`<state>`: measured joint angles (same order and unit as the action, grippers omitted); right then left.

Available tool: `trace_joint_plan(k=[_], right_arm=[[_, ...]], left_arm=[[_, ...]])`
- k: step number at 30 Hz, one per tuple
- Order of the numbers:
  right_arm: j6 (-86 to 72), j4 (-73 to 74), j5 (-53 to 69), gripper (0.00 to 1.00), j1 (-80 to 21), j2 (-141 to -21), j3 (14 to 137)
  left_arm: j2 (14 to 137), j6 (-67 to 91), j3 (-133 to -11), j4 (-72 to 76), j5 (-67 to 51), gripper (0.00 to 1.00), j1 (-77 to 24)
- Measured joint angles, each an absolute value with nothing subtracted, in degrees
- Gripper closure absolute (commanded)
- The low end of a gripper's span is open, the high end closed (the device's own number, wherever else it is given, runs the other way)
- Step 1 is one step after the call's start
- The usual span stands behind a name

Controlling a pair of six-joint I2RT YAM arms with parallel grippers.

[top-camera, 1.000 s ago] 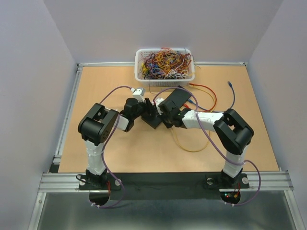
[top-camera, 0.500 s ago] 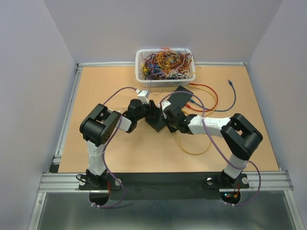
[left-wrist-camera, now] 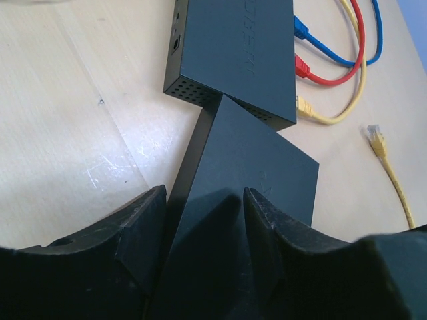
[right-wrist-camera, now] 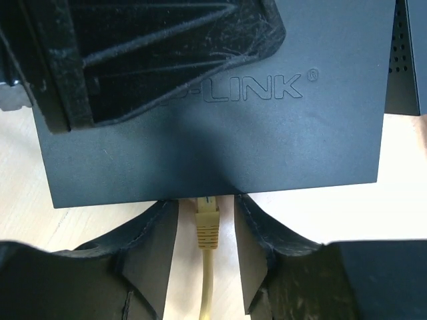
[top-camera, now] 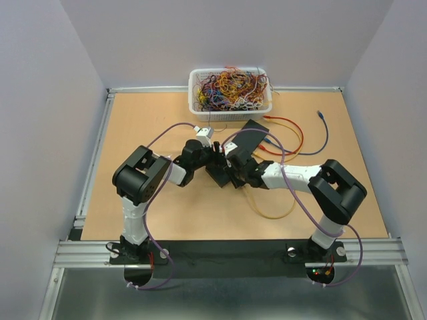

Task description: Insert the plug into the switch port

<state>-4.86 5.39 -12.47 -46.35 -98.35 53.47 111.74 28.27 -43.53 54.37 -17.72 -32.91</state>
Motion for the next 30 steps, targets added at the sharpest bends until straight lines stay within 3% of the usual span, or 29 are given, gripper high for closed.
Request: trace_joint_plan(k=[13, 30], right_arm=[[-4.93, 5.37, -13.13, 0.34, -46.59, -95.59, 50.54], [-3.99, 5.63, -15.14, 0.29, -47.00, -96.16, 51.20]], left_arm=[[109.73, 30.68, -41.85, 52.84, -17.43, 0.38, -33.78], [106.45, 33.52, -39.03, 50.85, -13.58, 0.38, -33.74]])
